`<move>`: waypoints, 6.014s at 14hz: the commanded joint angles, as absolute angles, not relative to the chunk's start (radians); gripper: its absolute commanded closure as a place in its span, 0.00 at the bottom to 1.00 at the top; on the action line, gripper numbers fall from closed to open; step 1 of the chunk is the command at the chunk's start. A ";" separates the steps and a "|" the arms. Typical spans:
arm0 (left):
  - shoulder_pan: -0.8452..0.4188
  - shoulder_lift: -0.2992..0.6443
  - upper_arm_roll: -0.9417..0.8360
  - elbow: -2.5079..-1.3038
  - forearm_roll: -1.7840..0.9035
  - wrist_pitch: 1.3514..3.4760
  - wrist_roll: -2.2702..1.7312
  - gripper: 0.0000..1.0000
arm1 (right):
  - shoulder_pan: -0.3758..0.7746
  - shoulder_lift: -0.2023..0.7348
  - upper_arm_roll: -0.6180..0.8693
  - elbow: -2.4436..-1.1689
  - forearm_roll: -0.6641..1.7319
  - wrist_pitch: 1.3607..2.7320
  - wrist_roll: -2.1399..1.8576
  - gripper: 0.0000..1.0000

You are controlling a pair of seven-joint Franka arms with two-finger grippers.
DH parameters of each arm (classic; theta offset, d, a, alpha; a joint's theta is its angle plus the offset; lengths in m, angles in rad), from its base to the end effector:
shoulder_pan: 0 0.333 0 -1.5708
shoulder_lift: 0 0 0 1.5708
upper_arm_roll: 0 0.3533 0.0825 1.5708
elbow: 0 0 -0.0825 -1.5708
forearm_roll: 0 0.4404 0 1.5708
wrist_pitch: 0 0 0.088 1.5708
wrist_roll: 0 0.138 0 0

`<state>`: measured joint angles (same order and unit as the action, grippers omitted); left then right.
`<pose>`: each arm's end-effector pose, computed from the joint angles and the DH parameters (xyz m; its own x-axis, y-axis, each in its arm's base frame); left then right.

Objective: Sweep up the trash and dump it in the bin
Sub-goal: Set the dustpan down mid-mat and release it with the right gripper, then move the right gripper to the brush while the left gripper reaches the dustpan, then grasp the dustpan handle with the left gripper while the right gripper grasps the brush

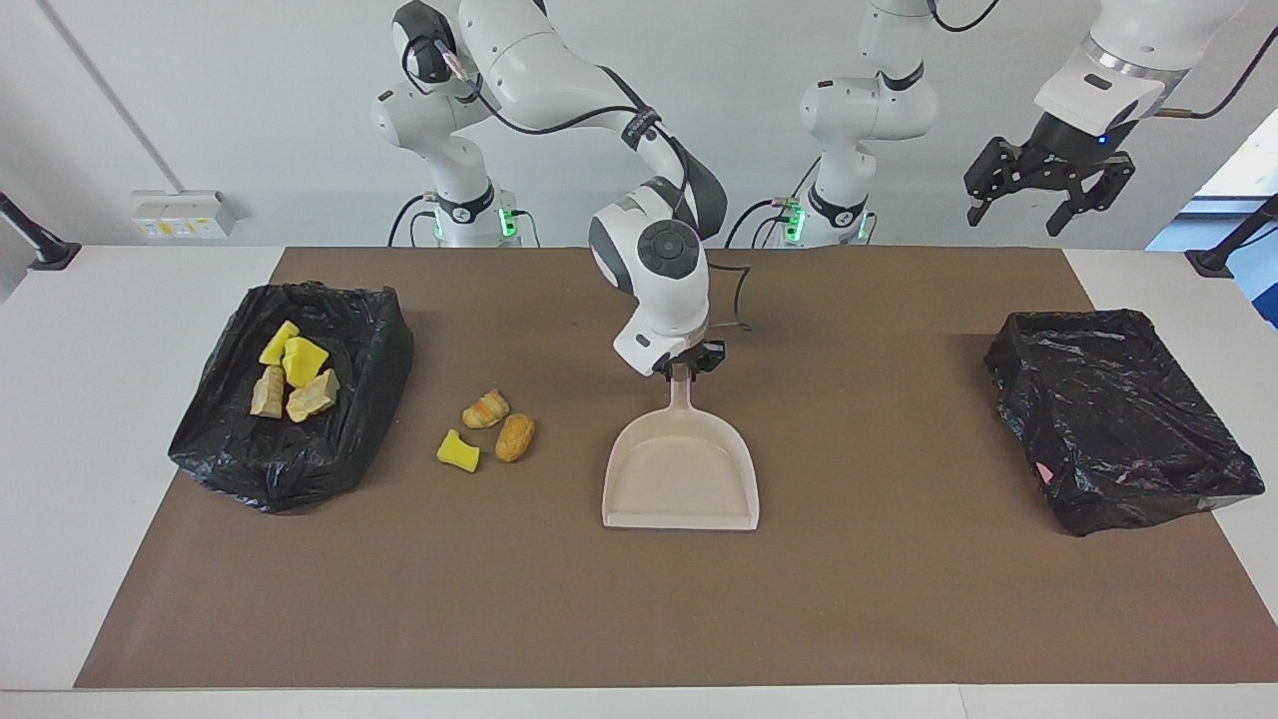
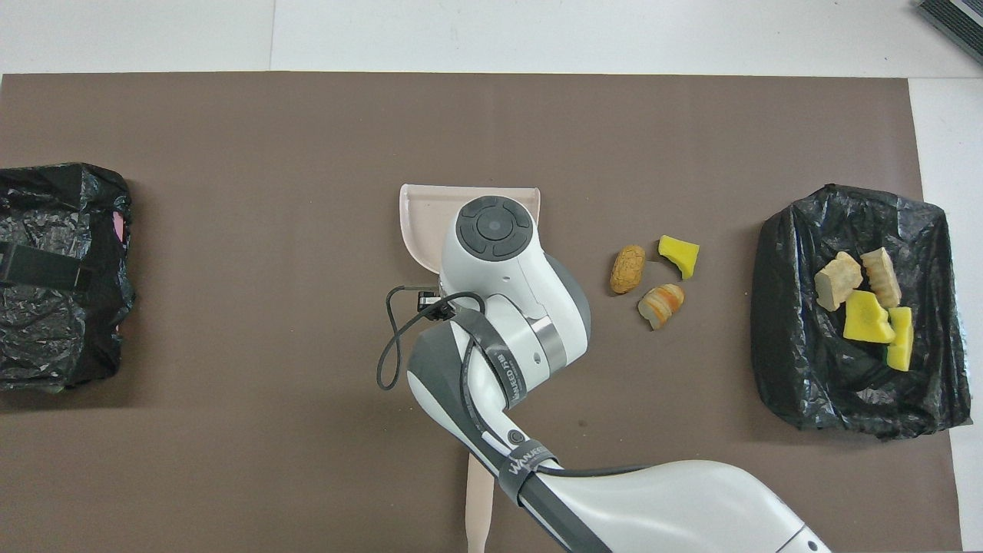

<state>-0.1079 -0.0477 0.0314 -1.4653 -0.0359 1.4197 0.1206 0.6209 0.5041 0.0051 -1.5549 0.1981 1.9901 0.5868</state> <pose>0.5744 -0.0489 0.7008 0.9796 -0.2011 0.0066 -0.2012 -0.9789 0.0364 0.5974 0.4533 0.3267 0.9862 -0.0393 -0.1609 -0.0567 -0.9929 -0.1046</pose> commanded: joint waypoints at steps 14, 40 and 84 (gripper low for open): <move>-0.100 -0.051 0.026 -1.453 -0.021 1.401 0.126 0.00 | 0.689 -0.021 0.002 -1.868 0.262 1.612 0.696 0.00; -0.241 -0.095 -0.006 -1.618 -0.035 1.575 0.036 0.00 | 1.135 -0.183 0.006 -2.605 0.483 2.440 1.032 0.00; -0.667 0.344 -0.005 -1.802 -0.021 2.175 -0.525 0.73 | 1.049 -0.130 0.011 -2.548 0.440 2.451 0.927 0.42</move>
<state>-0.6507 0.3523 -0.0215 -1.7888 -0.0367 2.1754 -0.5226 1.0540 -0.1224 0.0047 -2.5594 0.4222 2.4439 0.9293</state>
